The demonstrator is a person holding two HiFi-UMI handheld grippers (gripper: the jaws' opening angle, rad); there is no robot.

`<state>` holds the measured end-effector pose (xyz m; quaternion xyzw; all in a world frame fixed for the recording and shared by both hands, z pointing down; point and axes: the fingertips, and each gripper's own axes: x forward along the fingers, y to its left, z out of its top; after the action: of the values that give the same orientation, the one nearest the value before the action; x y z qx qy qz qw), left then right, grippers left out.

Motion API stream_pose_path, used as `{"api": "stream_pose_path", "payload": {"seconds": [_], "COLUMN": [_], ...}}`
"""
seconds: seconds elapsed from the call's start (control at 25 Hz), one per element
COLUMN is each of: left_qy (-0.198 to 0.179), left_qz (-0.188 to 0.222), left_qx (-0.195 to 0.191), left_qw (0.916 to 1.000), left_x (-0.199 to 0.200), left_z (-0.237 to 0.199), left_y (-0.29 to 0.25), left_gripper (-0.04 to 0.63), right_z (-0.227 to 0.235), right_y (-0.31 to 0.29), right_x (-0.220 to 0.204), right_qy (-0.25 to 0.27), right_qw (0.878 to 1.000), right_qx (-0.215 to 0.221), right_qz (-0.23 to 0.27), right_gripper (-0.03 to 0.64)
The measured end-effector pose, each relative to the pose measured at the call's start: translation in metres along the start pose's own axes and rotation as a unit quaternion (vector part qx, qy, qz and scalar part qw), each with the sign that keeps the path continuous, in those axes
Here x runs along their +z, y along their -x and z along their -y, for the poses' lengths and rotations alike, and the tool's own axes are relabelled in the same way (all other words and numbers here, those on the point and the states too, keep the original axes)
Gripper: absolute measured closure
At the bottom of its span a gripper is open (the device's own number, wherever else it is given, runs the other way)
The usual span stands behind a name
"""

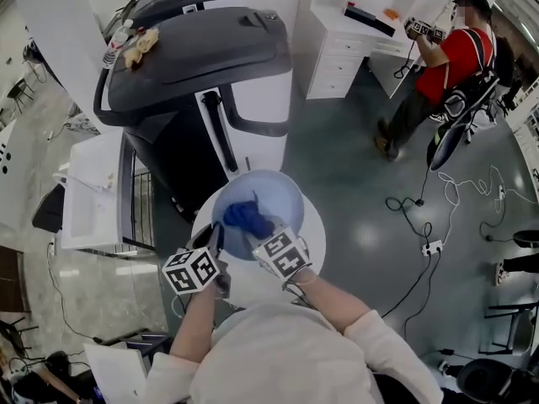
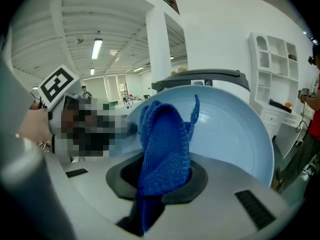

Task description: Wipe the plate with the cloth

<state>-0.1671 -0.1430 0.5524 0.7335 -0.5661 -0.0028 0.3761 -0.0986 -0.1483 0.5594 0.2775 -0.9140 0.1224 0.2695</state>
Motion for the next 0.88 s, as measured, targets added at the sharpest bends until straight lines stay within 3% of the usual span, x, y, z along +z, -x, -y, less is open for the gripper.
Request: {"api": "stream_pose_path", "payload": {"seconds": [0.16, 0.44, 0.72, 0.88], "left_qy": [0.012, 0.017, -0.008, -0.022], "left_qz": [0.015, 0.005, -0.029, -0.046], "left_qx": [0.006, 0.004, -0.013, -0.023], "left_qw": [0.9998, 0.9998, 0.9995, 0.9984], "left_x": [0.011, 0.001, -0.021, -0.033], "left_z": [-0.01, -0.013, -0.001, 0.011], "left_y": [0.002, 0.003, 0.001, -0.005], "left_gripper": [0.552, 0.552, 0.552, 0.552], "right_z": [-0.001, 0.061, 0.113, 0.093], "right_y": [0.004, 0.024, 0.039, 0.026], "right_x": [-0.036, -0.065, -0.023, 0.009], "right_qy": [-0.008, -0.045, -0.022, 0.007], "right_qw": [0.999, 0.994, 0.987, 0.991], "right_qx": [0.011, -0.058, -0.152, -0.13], "right_qz": [-0.04, -0.078, -0.035, -0.015], "right_gripper": [0.532, 0.531, 0.531, 0.531]}}
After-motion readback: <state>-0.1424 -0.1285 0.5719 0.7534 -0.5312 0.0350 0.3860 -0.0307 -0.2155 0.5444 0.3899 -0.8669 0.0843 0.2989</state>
